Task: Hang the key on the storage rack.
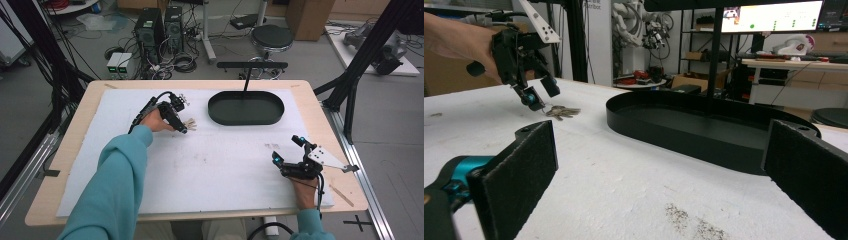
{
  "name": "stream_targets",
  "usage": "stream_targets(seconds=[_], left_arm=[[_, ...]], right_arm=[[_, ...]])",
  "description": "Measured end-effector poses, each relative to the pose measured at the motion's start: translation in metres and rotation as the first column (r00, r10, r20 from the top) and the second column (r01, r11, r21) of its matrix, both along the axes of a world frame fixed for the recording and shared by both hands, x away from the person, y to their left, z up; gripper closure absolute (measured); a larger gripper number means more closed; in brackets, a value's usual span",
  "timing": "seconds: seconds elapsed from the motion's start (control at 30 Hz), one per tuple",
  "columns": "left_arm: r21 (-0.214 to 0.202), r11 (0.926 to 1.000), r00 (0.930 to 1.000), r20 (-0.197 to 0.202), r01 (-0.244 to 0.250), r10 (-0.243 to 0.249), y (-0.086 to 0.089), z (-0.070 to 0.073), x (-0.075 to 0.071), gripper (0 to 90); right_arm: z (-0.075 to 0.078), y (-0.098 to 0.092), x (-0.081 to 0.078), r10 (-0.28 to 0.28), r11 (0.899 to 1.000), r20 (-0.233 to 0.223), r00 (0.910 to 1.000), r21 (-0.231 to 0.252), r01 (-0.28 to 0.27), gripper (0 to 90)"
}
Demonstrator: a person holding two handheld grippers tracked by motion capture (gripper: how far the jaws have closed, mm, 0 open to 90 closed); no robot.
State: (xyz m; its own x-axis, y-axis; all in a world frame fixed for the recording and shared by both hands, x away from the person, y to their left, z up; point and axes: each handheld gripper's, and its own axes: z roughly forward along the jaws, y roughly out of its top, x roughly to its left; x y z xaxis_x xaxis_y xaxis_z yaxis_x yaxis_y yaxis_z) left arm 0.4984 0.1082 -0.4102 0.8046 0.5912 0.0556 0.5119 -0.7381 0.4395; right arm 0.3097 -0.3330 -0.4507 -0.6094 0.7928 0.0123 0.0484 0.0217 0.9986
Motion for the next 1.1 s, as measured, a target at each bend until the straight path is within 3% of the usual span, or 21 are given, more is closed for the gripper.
stream_targets(seconds=[0.27,0.6,1.1], left_arm=[[0.010,0.9999,0.9997,-0.023,0.012,-0.012,0.0008,0.0000,-0.0004,41.7],[0.012,0.9999,0.9998,-0.020,0.005,-0.005,-0.0008,0.0021,-0.0015,60.8],[-0.006,0.9998,0.9987,-0.047,-0.018,0.018,-0.0002,0.0027,-0.0004,75.5]], right_arm=[[0.0001,-0.0001,-0.0002,0.000,1.000,-0.002,1.0000,-0.001,0.000,0.6],[0.0001,0.0000,-0.0001,-0.001,1.000,-0.003,1.0000,0.003,0.001,0.6],[0.0000,-0.0002,0.0000,0.001,1.000,-0.001,1.0000,-0.001,-0.001,0.6]])
